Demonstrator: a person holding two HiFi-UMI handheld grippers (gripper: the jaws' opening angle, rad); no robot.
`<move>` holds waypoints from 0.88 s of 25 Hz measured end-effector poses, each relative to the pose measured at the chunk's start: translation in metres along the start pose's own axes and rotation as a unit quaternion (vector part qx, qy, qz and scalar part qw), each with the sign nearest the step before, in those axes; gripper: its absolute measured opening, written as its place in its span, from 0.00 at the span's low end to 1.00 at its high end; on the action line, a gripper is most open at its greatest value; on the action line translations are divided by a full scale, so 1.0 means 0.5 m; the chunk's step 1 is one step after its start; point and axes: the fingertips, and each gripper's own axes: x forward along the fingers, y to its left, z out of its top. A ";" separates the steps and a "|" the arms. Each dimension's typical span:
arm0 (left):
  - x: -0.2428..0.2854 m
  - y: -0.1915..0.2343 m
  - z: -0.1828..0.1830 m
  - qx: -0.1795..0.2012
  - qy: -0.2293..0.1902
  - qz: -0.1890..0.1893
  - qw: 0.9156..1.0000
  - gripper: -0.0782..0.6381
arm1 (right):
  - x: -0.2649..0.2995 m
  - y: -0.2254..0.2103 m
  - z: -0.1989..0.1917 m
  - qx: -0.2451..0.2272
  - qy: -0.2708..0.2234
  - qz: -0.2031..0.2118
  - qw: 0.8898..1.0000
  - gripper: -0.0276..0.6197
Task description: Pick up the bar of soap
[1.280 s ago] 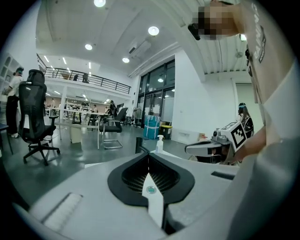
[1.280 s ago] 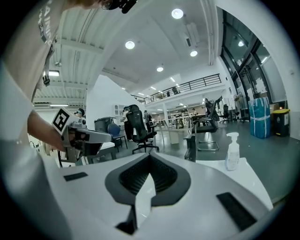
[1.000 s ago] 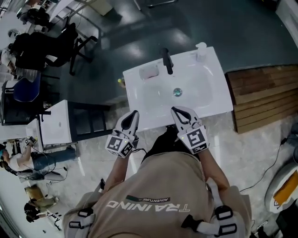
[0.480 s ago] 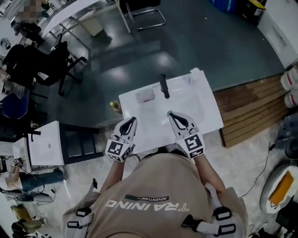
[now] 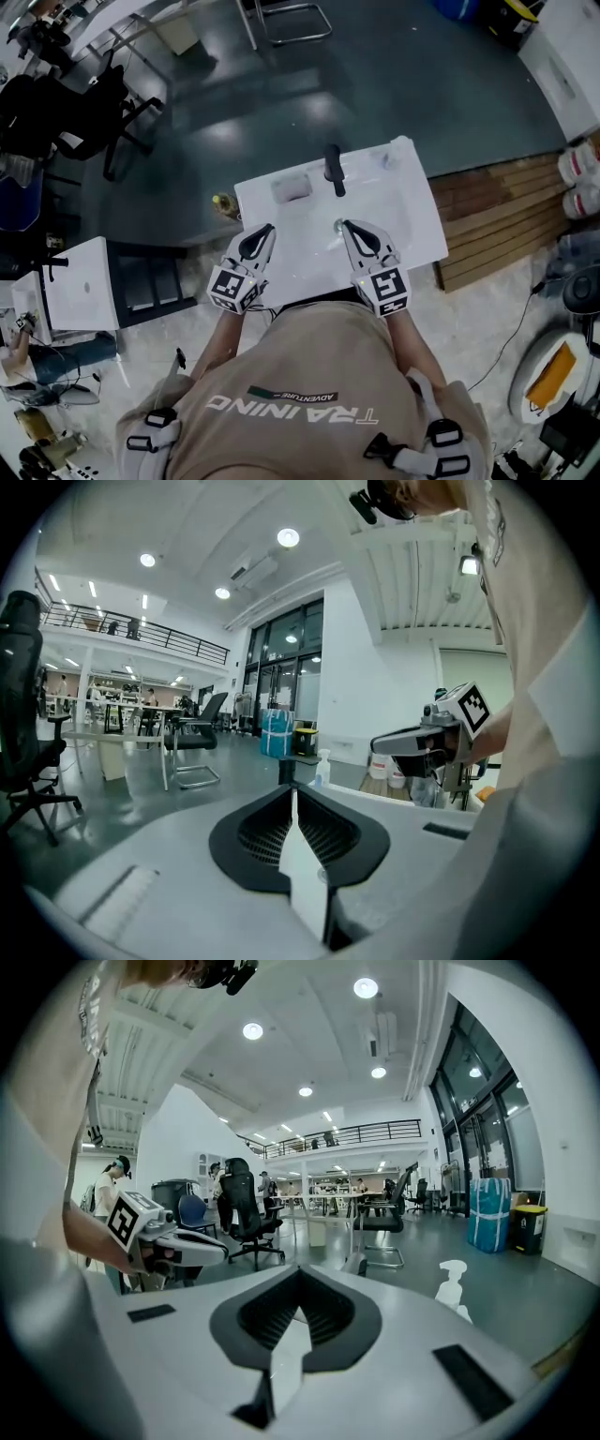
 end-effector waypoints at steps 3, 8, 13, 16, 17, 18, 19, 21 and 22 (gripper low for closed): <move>0.027 0.002 -0.013 0.023 0.045 -0.020 0.999 0.25 | 0.000 -0.014 0.003 0.004 -0.002 0.004 1.000 0.04; 0.075 -0.005 -0.070 0.139 0.184 -0.070 0.971 0.35 | -0.010 -0.046 -0.008 0.016 -0.006 0.012 1.000 0.04; 0.114 -0.012 -0.100 0.205 0.252 -0.099 0.941 0.36 | -0.022 -0.082 -0.028 0.028 -0.009 0.013 0.999 0.04; 0.150 0.001 -0.109 0.208 0.265 -0.104 0.936 0.37 | -0.020 -0.103 -0.047 0.036 -0.005 0.013 0.999 0.04; 0.164 0.006 -0.115 0.211 0.269 -0.107 0.934 0.37 | -0.019 -0.109 -0.053 0.038 -0.003 0.013 0.999 0.04; 0.176 0.013 -0.124 0.215 0.276 -0.109 0.930 0.38 | -0.017 -0.113 -0.061 0.039 -0.001 0.013 0.999 0.04; 0.186 0.022 -0.135 0.218 0.286 -0.110 0.927 0.38 | -0.015 -0.116 -0.068 0.041 0.002 0.013 0.999 0.04; 0.203 0.044 -0.164 0.214 0.310 -0.111 0.920 0.38 | -0.014 -0.118 -0.071 0.044 0.006 0.016 0.999 0.04; 0.213 0.054 -0.176 0.206 0.320 -0.112 0.918 0.38 | -0.016 -0.120 -0.068 0.045 0.005 0.018 0.999 0.04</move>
